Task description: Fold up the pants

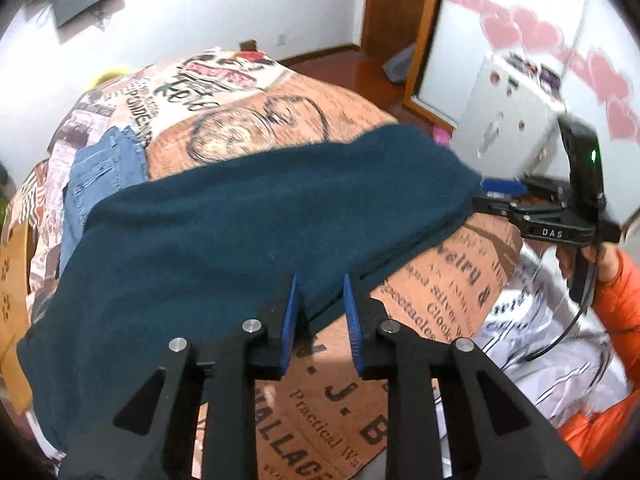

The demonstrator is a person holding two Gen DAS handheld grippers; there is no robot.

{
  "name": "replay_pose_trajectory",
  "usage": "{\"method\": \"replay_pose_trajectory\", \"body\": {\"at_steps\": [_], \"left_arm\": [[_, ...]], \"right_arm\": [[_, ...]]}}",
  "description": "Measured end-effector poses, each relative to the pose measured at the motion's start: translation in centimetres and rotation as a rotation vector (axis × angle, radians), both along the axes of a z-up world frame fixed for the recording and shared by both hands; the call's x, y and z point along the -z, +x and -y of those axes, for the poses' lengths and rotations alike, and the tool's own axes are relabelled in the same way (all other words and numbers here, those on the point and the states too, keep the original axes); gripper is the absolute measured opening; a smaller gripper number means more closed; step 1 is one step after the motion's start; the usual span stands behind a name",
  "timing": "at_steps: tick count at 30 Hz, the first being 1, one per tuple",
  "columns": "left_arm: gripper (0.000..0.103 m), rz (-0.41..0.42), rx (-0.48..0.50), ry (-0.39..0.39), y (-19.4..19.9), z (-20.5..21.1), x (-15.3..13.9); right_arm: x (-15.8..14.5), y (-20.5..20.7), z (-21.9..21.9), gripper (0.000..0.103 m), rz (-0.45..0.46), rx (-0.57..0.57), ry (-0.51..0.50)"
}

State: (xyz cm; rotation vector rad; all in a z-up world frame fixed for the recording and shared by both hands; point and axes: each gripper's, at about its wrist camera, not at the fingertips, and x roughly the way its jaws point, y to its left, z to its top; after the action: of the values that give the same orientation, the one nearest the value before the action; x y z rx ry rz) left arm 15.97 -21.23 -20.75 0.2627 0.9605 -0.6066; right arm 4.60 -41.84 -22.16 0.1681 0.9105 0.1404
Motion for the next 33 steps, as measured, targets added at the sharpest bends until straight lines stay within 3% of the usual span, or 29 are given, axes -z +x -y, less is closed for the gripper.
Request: {"method": "replay_pose_trajectory", "body": {"at_steps": [6,12,16,18,21,27,30,32,33], "left_arm": [[0.026,0.016,-0.145,0.013,3.6,-2.5,-0.6],[0.031,-0.012,-0.271,0.090,8.4,-4.6,1.9],[0.034,-0.066,-0.319,0.110,10.6,-5.5,4.2],[0.038,-0.080,-0.322,0.118,11.0,-5.4,5.2],[0.047,-0.023,-0.317,0.155,10.9,-4.7,5.5],[0.051,-0.022,-0.326,0.125,11.6,-4.7,5.9],[0.051,-0.029,-0.335,0.109,11.9,-4.9,5.9],[0.051,-0.024,-0.334,0.114,11.8,-4.8,5.8],[0.051,-0.022,-0.334,0.117,11.8,-4.7,5.8]], "right_arm": [[0.9,-0.9,7.7,0.049,-0.012,0.258,0.070],[4.1,0.2,12.9,0.049,-0.071,0.436,0.088],[7.6,1.5,15.5,0.049,-0.140,0.531,0.181],[8.8,1.8,16.2,0.050,-0.153,0.555,0.229],[10.5,2.1,17.2,0.062,-0.147,0.597,0.310],[12.3,2.1,18.5,0.061,-0.153,0.597,0.470],[12.2,2.4,18.4,0.055,-0.146,0.582,0.470],[11.7,2.7,18.1,0.035,-0.118,0.568,0.457],[11.7,2.8,18.0,0.031,-0.108,0.560,0.451]]}}
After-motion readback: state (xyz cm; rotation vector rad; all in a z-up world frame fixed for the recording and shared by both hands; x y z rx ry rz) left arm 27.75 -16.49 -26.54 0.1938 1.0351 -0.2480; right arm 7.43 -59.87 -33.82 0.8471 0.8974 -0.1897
